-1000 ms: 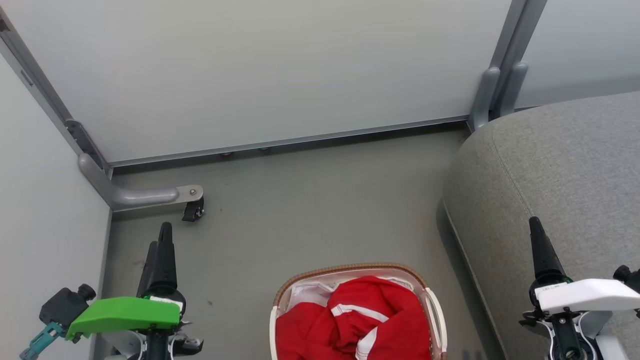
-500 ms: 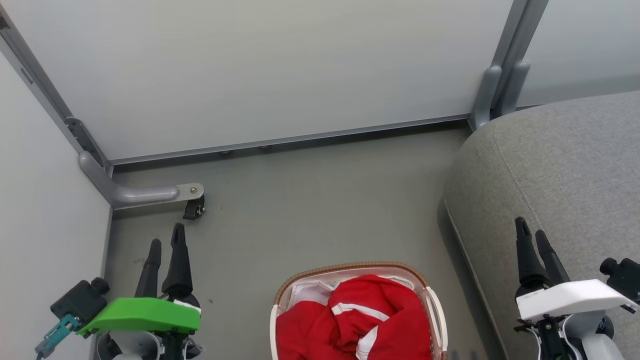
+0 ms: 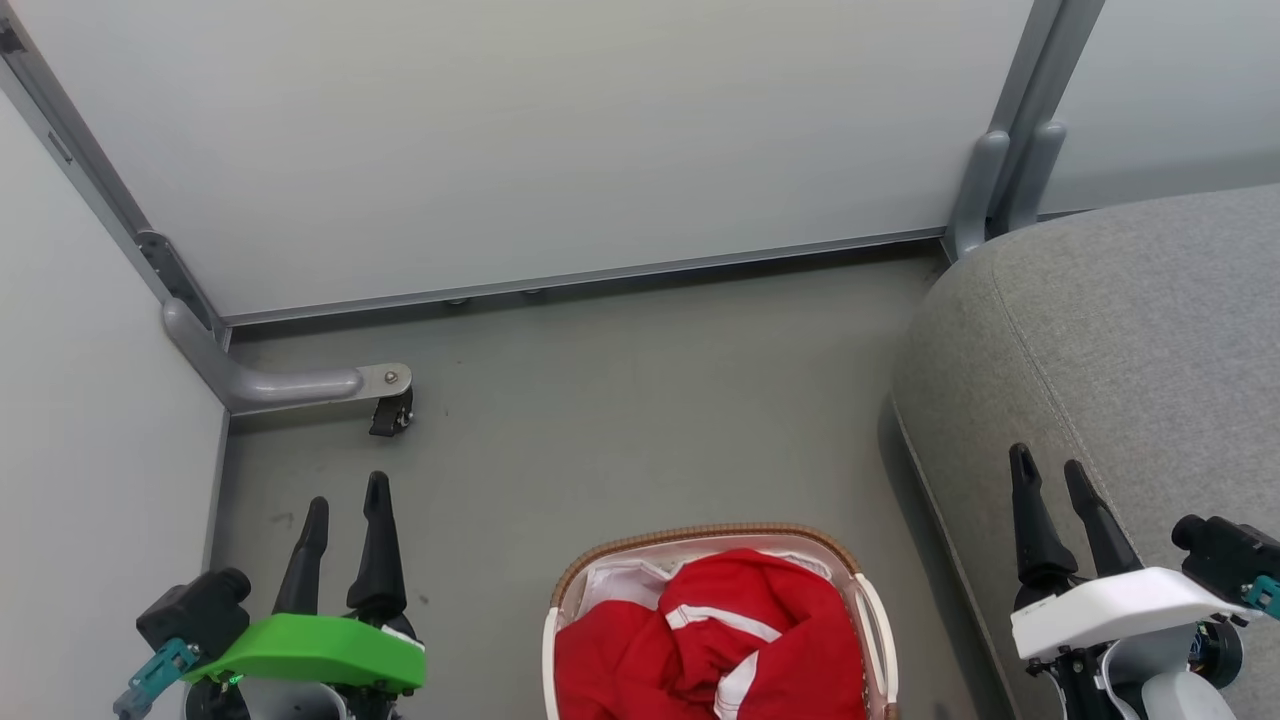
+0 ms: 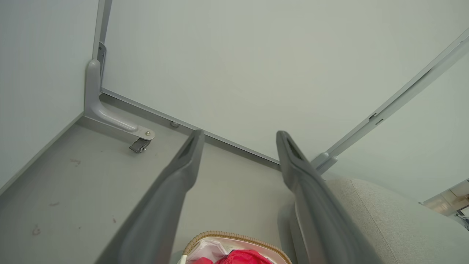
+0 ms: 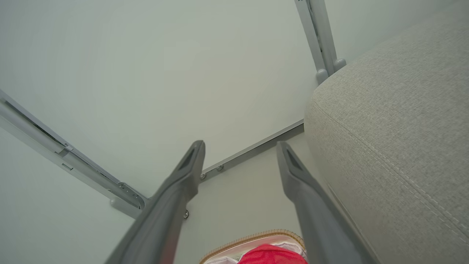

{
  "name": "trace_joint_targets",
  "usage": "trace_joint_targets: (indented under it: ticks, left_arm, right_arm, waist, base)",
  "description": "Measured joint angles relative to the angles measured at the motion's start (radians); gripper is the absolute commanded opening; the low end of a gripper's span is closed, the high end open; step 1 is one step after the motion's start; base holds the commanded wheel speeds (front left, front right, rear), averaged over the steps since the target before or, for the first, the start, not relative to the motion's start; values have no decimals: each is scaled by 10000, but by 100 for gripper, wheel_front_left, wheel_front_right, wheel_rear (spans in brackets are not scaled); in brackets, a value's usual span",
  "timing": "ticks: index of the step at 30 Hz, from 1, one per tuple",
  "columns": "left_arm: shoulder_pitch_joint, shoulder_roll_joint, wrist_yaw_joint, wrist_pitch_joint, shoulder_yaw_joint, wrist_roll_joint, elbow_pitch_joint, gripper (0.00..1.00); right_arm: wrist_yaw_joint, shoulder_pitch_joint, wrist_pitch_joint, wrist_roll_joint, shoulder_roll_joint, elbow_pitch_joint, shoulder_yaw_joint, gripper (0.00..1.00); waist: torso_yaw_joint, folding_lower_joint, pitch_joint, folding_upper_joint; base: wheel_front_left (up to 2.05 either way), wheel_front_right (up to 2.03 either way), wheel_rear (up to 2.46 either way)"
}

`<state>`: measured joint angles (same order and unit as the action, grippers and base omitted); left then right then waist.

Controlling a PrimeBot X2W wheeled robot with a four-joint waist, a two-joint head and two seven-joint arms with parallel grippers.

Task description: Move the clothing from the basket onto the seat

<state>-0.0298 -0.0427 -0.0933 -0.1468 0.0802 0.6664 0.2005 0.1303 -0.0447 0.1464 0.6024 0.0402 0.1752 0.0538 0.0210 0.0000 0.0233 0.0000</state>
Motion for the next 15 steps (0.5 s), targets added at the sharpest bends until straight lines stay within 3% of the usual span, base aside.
trace_joint_targets:
  ticks: [15]
  left_arm:
    - [122,-10,59,-372,226,-1329,408,100]
  right_arm:
    - [2,197,364,-1555,21,148,-198,100]
  waist:
    - [32,0,-31,0]
  base:
    - [0,0,0]
